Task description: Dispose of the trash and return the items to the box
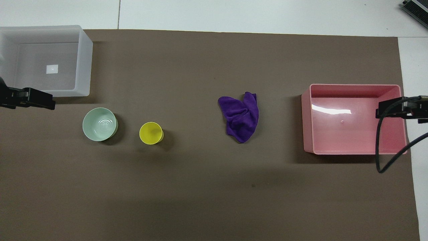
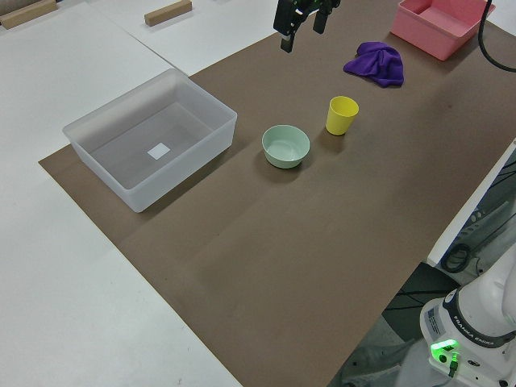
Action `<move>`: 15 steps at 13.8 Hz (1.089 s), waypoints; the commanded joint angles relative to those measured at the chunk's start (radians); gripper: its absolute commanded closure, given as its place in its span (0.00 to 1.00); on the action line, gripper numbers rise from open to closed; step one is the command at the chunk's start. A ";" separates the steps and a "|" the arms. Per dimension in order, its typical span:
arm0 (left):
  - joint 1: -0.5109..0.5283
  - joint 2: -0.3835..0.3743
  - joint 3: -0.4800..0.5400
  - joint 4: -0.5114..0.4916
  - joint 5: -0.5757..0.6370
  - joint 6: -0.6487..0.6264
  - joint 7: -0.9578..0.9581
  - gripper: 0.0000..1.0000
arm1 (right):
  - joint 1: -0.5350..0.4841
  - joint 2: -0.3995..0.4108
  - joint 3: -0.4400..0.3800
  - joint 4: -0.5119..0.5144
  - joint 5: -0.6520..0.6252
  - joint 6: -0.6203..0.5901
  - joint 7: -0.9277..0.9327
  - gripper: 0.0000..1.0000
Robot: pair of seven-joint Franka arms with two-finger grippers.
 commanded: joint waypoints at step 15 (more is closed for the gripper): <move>0.012 -0.036 -0.005 -0.540 0.016 0.633 -0.016 0.00 | 0.037 -0.018 0.016 -0.118 0.028 0.159 -0.011 0.00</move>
